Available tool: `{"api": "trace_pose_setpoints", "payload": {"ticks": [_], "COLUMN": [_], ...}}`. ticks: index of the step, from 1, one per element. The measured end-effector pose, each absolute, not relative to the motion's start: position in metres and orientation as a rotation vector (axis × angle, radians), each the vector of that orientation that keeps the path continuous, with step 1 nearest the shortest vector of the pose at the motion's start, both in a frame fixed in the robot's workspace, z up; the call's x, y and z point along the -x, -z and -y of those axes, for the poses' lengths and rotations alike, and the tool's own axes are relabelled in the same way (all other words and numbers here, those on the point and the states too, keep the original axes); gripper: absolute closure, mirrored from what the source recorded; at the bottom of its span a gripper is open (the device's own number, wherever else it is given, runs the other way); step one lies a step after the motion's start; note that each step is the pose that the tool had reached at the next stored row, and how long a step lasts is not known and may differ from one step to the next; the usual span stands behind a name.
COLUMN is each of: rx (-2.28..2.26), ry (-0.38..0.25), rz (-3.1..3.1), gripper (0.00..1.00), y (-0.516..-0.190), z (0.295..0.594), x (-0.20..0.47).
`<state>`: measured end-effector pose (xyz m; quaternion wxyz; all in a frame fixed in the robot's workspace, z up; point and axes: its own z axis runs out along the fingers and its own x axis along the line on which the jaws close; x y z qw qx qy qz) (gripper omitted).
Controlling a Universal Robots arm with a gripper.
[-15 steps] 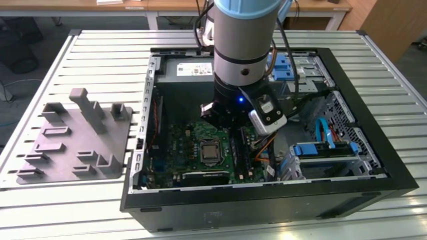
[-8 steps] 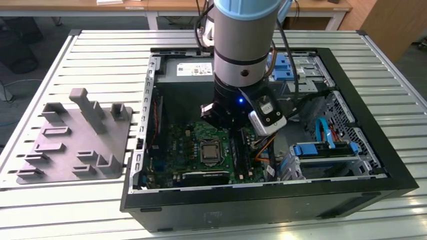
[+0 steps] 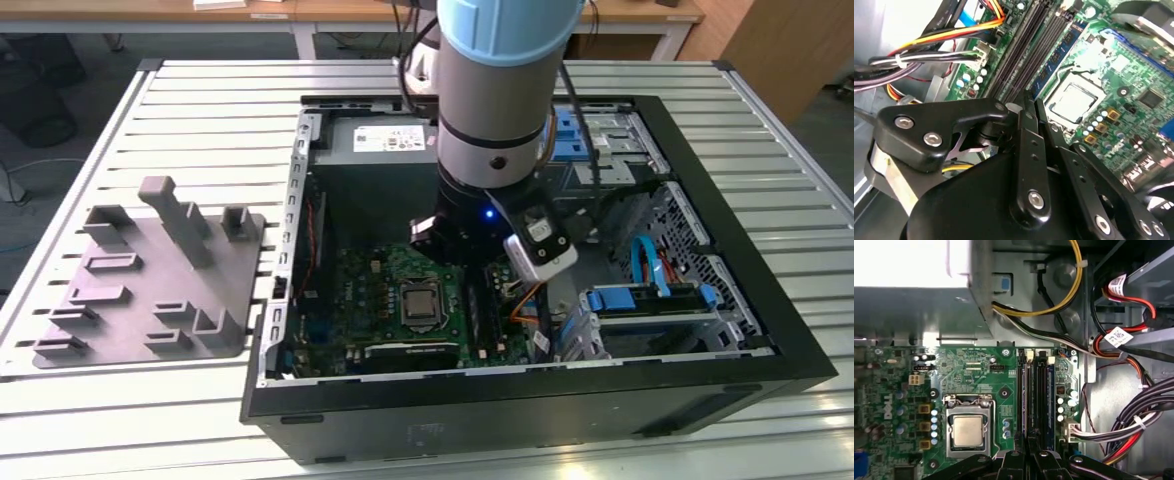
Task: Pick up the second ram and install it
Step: 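Insert the second ram into the second slot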
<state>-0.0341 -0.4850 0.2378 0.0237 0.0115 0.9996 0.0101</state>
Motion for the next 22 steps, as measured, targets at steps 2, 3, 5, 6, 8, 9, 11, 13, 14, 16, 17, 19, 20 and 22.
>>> {"api": "trace_pose_setpoints", "payload": {"ticks": [2, 3, 5, 6, 8, 9, 11, 13, 14, 16, 17, 19, 20, 22], "rx": [-0.039, -0.039, -0.039, -0.039, -0.039, -0.039, -0.040, -0.044, -0.046, -0.048, -0.048, -0.049, -0.050, -0.050], "ry": [-0.031, -0.031, -0.031, -0.031, -0.031, -0.031, -0.031, -0.031, -0.031, -0.031, -0.031, -0.030, -0.030, -0.031], "rz": [-3.094, -3.094, -3.094, -3.094, -3.094, -3.094, -3.094, -3.094, -3.094, -3.094, -3.094, -3.094, -3.094, -3.094], "gripper": [0.86, 0.86, 0.86, 0.86, 0.86, 0.86, 0.86, 0.86, 0.86, 0.86, 0.86, 0.86, 0.86, 0.86], "y": [-0.234, -0.232, -0.229, -0.227, -0.226, -0.226, -0.226, -0.225, -0.225, -0.225, -0.225, -0.225, -0.225, -0.224], "z": [0.485, 0.485, 0.485, 0.485, 0.485, 0.485, 0.485, 0.485, 0.485, 0.485, 0.485, 0.485, 0.485, 0.485], "x": [0.034, 0.034, 0.034, 0.034, 0.034, 0.034, 0.033, 0.032, 0.031, 0.029, 0.028, 0.027, 0.027, 0.027]}}
